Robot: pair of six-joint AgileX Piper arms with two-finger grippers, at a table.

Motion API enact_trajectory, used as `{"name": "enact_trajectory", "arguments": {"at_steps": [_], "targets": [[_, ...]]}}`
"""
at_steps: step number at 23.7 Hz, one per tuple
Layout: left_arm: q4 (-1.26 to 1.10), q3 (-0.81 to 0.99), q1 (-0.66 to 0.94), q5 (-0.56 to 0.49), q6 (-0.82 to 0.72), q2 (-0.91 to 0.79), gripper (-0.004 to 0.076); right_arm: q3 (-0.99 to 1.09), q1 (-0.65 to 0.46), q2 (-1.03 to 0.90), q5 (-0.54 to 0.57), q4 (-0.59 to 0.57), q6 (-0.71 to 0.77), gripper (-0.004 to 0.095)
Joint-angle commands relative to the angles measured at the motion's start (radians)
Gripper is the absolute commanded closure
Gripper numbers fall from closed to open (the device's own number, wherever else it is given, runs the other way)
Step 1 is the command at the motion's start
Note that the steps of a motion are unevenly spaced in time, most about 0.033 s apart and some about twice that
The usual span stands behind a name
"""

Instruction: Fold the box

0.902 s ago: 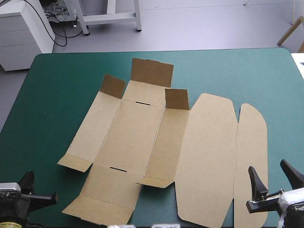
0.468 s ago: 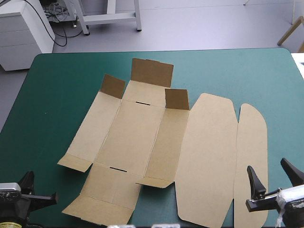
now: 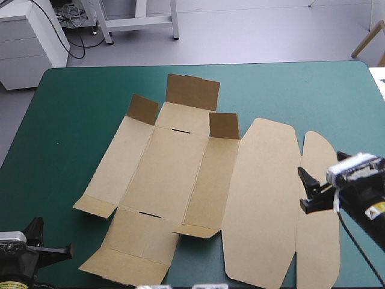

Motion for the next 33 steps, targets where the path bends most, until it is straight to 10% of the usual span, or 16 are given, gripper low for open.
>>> {"name": "enact_trajectory", "arguments": {"at_steps": [1, 9, 19, 33], "targets": [[0.003, -0.024, -0.001, -0.069, -0.008, 0.014, 0.0734, -0.118, 0.005, 0.159, -0.061, 0.116, -0.101, 0.0135], [0.003, -0.024, -0.001, -0.069, -0.008, 0.014, 0.0734, -0.378, 0.028, 0.528, 0.028, 0.302, -0.256, 0.0135], [0.003, -0.024, -0.001, -0.069, -0.008, 0.014, 0.0734, -0.877, 0.292, 1.047, 0.163, -0.014, -0.189, 0.0135], [0.003, -0.024, -0.001, -0.070, -0.015, 0.014, 0.0734, -1.165, 0.325, 1.438, 0.332, -0.104, -0.239, 0.0136]]}}
